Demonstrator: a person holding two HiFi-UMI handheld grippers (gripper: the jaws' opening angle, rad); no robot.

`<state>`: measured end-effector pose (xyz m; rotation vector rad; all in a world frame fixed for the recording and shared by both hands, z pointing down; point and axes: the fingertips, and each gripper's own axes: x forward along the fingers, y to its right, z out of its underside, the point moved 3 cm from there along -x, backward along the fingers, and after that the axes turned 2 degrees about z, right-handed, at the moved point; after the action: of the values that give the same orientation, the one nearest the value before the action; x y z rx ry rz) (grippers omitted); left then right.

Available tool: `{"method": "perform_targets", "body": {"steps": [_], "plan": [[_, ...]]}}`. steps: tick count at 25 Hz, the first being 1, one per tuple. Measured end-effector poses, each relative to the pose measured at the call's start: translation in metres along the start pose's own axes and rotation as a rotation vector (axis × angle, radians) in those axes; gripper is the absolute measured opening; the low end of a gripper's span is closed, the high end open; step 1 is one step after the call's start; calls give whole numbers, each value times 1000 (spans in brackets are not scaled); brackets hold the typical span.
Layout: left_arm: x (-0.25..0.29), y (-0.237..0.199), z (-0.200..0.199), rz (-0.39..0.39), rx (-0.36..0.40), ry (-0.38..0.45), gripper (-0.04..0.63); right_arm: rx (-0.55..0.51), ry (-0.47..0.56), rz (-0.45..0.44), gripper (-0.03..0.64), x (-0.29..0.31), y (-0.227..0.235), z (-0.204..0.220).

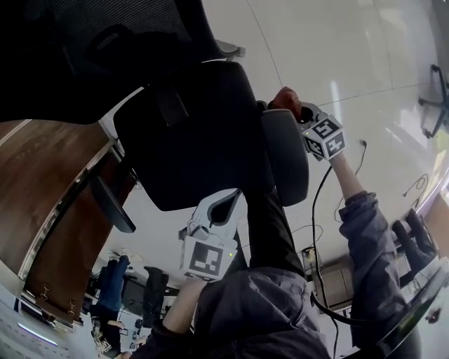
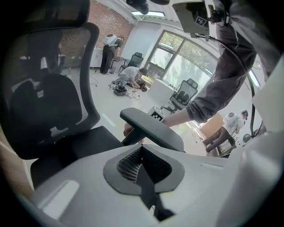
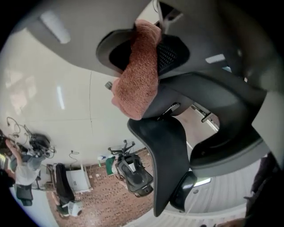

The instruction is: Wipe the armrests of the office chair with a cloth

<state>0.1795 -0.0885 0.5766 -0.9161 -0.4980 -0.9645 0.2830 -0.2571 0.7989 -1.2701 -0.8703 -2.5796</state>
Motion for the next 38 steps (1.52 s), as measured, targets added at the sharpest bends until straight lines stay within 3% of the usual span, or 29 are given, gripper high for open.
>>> {"method": "perform_targets", "body": {"steps": [9,17,27,33,38], "plan": [[-7,-5,15,-10,-31,-4,15,58,-68,42,89,29,11,16],[-30,1,16,-7,19,39,15,60,56,17,88,-29,-17,-15],[-81,20,51,-29,82,55,15,65,175,83,87,-97,-55,-19],[-100,24,80,-48,80,25,15,113,207,107,87,-89,-54,-12],[-89,17,76,-58,48,-2,15,173,181,77,87,-58,-34,-5]]}}
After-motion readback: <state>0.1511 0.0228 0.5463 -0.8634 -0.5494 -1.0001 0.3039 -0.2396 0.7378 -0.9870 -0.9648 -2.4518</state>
